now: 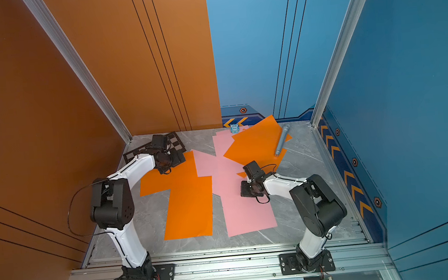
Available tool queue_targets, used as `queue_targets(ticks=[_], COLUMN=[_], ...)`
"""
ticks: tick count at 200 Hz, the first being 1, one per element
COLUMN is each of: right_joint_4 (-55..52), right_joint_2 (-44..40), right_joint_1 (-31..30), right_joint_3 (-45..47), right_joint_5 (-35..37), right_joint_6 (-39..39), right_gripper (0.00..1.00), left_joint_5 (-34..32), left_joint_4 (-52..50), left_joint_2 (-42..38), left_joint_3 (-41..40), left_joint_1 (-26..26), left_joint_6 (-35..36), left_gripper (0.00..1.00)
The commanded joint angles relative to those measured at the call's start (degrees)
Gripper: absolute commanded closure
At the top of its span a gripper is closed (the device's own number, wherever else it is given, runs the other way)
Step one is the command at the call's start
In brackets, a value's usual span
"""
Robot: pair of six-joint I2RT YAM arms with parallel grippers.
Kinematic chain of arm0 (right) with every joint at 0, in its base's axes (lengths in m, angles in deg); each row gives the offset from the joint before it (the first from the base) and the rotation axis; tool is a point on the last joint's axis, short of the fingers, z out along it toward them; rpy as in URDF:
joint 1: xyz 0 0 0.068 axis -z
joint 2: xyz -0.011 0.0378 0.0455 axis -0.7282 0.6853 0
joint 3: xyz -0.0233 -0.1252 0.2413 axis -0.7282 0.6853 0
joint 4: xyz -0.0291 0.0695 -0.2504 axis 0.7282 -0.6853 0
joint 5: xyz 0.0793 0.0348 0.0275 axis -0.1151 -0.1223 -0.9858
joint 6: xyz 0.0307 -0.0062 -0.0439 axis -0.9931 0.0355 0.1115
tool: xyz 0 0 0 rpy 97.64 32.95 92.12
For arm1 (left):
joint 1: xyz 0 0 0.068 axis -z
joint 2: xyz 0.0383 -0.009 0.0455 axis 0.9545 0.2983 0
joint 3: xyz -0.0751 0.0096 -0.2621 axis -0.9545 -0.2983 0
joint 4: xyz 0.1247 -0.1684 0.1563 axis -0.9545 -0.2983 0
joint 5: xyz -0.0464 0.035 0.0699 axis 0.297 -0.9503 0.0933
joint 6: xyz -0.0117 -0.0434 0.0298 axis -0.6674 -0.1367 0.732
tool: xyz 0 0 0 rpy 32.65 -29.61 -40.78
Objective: Sort the scattered colored papers by color
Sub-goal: Place the colored paper.
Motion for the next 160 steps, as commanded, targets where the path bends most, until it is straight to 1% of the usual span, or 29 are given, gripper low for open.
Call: queue_targets(ticks=[1, 28, 40, 45, 49, 51, 61, 68, 69, 110, 116, 140, 148, 160], right_joint_4=[-6.1, -10.7, -10.7, -10.5, -10.5, -10.5, -10.4, -10.3, -10.3, -10.9, -11.1, -15.9, -16.8, -16.8], right_joint_2=[-0.6, -2.8, -1.3, -0.1, 1.2, 2.0, 6.0, 9.4, 9.8, 31.9, 34.7, 44.9, 47.1, 49.2], right_joint_1=[-0.8, -4.2, -5.1, -5.5, -5.9, -6.0, -6.7, -7.1, -7.1, -8.5, -8.6, -9.8, -10.5, -11.3], right_joint_3=[-1.2, -9.8, -14.0, -16.0, -17.7, -18.6, -23.3, -26.9, -27.7, -52.7, -57.9, -73.2, -76.5, -79.1], right_joint_5=[0.8, 2.8, 2.2, 1.7, 1.6, 1.6, 0.6, -0.7, -0.8, -6.4, -7.0, -8.7, -8.9, -8.8], right_joint_6=[0.5, 3.2, 3.9, 4.3, 4.5, 4.5, 5.0, 5.2, 5.2, 4.0, 3.6, 3.5, 3.7, 3.5], right_gripper=[0.83, 0.59, 0.57, 0.59, 0.63, 0.66, 0.88, 1.0, 1.0, 1.0, 1.0, 1.0, 1.0, 1.0], left_joint_5=[-0.7, -0.3, 0.2, 0.6, 0.8, 0.9, 1.3, 1.5, 1.5, 1.9, 2.0, 4.3, 4.6, 4.6], left_joint_4=[-1.1, -1.0, -1.0, -1.0, -1.0, -1.0, -1.0, -1.0, -1.0, -0.7, -0.6, -0.1, -0.1, -0.1], left_joint_2=[1.5, 3.0, 4.1, 4.5, 4.8, 5.0, 5.7, 6.3, 6.3, 9.5, 10.0, 12.2, 12.6, 12.7], left_joint_3=[3.5, 5.5, 6.5, 6.8, 7.1, 7.2, 8.0, 8.4, 8.4, 11.5, 11.9, 13.6, 13.9, 14.0], left_joint_1=[-2.5, -4.4, -5.4, -5.8, -6.0, -6.2, -6.8, -7.0, -7.0, -8.0, -8.2, -9.0, -9.1, -9.1], left_joint_6=[0.4, 0.9, 1.0, 0.9, 0.7, 0.6, 0.3, 0.1, 0.1, -0.4, -0.5, -1.1, -1.3, -1.2], left_gripper=[0.02, 0.02, 0.02, 0.02, 0.02, 0.02, 0.02, 0.02, 0.02, 0.02, 0.02, 0.02, 0.02, 0.02])
